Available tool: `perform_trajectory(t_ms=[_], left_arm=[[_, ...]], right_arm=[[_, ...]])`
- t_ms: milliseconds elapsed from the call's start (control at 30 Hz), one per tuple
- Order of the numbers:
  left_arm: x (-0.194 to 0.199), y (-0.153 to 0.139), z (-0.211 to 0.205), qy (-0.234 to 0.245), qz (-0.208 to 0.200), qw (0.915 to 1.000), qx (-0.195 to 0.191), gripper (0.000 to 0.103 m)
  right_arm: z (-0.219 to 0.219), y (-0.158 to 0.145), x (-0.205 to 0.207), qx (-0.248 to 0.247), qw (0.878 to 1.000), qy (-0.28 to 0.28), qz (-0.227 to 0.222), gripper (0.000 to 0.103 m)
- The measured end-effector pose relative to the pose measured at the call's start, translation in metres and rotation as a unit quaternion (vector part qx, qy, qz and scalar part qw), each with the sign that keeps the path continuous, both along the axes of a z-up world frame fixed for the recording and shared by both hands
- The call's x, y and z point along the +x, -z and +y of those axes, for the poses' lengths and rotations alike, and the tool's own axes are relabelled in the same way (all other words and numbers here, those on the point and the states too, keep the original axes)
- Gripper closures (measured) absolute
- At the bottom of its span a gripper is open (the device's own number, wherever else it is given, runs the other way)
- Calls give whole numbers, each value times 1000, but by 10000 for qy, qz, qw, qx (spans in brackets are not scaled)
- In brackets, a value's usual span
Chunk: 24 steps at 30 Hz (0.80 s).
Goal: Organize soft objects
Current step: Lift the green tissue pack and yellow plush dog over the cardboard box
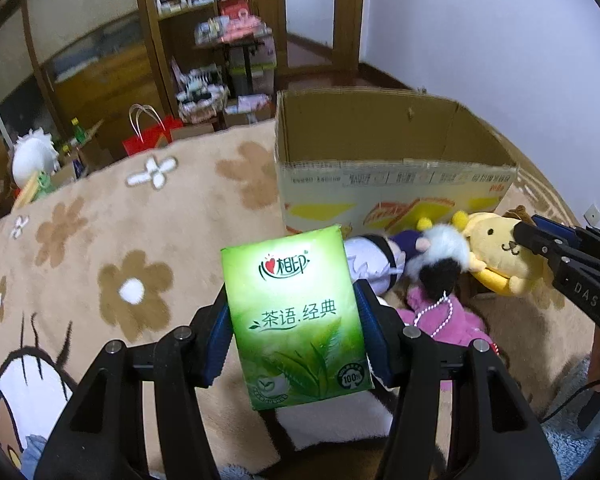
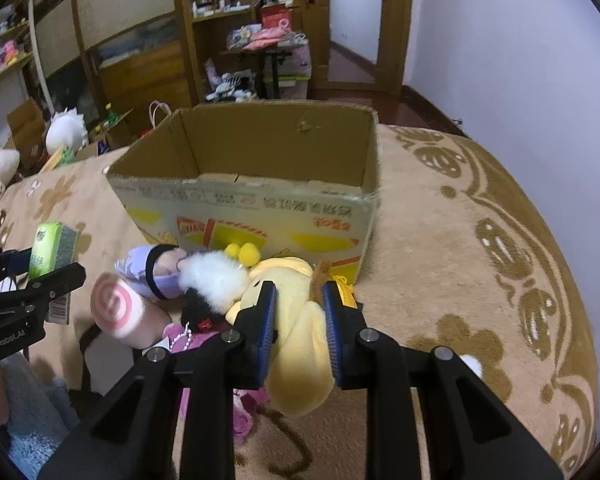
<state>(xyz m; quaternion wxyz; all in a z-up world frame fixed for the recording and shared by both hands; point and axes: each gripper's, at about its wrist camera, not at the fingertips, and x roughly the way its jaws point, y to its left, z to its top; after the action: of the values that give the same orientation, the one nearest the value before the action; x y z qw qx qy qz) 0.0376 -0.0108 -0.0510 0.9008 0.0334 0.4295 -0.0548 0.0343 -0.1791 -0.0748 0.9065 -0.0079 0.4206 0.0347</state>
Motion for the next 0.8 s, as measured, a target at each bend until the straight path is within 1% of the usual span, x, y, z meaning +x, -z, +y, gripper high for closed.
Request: perform_trajectory(t_ms=[100,267,467,667,800], left_arm=[[-7,-12,0,-27,-300,9995,24,47],[-15,-30,0,-21,-752,9971,77,47],[-17,-57,-3,-12,-1266,9919,68,47],[-2,-80,-11,-11,-1674,9856,255,47],[16,-90,-17,36,-1834,9825,316,47]], right_arm=[[-7,-11,-6,132,9997,135,-164,79],[-16,-36,-23,326,9970,278,-644,79],[-15,-63,-34,343,9918,298,-1196,79],[-16,-85,-24,223,9871,390,-1538,79],[-15,-95,-10,127,9849,352,-1689,79]])
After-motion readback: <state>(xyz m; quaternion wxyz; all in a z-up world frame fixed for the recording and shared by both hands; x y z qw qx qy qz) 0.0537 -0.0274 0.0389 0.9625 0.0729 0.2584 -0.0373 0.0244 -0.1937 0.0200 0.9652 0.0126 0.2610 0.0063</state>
